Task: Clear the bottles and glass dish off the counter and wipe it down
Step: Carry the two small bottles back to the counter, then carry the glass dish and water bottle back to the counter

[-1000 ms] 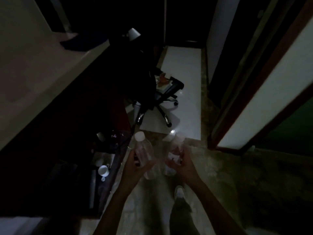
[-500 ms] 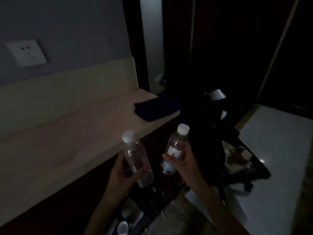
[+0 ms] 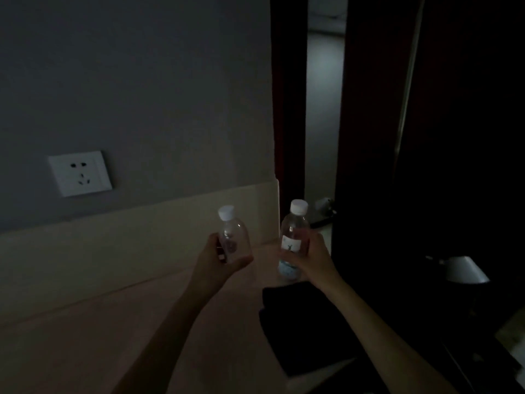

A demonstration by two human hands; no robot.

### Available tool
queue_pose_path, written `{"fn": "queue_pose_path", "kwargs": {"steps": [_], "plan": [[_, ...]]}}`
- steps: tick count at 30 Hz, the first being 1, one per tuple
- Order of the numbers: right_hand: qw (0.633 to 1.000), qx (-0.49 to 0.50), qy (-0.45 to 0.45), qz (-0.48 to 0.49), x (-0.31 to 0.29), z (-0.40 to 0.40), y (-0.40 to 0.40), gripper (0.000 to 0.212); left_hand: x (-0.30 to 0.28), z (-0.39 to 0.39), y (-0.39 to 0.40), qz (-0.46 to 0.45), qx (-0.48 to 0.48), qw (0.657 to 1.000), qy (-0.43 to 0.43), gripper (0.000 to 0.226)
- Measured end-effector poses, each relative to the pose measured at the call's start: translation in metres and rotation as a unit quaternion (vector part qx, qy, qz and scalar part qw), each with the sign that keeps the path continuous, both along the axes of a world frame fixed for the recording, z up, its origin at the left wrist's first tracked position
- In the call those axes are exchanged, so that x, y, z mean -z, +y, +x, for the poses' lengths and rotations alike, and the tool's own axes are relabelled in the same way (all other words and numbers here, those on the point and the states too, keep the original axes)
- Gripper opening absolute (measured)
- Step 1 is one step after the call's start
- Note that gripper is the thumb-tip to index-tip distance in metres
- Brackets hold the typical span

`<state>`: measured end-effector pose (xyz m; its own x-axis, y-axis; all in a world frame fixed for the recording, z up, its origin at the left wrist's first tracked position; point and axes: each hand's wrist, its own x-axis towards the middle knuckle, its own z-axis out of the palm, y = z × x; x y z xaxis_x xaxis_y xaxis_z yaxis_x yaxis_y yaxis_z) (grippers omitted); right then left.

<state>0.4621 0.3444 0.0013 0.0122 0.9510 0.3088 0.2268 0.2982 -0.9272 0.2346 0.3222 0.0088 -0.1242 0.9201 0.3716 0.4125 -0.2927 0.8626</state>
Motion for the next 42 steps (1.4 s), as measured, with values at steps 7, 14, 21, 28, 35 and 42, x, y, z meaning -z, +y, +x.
{"fn": "queue_pose_path", "kwargs": {"steps": [7, 14, 21, 28, 35, 42], "plan": [[0.999, -0.001, -0.006, -0.032, 0.029, -0.016, 0.101, 0.062, 0.028, 0.026, 0.090, -0.026, -0.084, 0.996, -0.005, 0.041], [0.998, -0.005, 0.052, -0.029, 0.032, -0.035, 0.135, 0.066, 0.028, 0.043, 0.116, -0.021, -0.128, 0.991, -0.018, 0.048], [1.000, 0.000, 0.011, -0.025, 0.041, -0.034, 0.138, 0.067, 0.041, 0.054, 0.117, -0.010, -0.209, 0.978, -0.004, 0.047], [0.998, 0.020, -0.024, 0.056, 0.021, -0.008, 0.115, 0.074, 0.040, 0.064, 0.109, -0.040, -0.228, 0.973, 0.012, 0.080], [0.986, -0.094, -0.076, 0.117, 0.009, -0.005, 0.078, 0.045, 0.043, 0.035, 0.064, -0.015, -0.303, 0.953, -0.012, 0.078], [0.933, -0.352, -0.014, 0.078, 0.010, -0.081, -0.077, 0.018, 0.020, 0.023, -0.139, 0.081, -0.403, 0.910, -0.045, 0.025]]}}
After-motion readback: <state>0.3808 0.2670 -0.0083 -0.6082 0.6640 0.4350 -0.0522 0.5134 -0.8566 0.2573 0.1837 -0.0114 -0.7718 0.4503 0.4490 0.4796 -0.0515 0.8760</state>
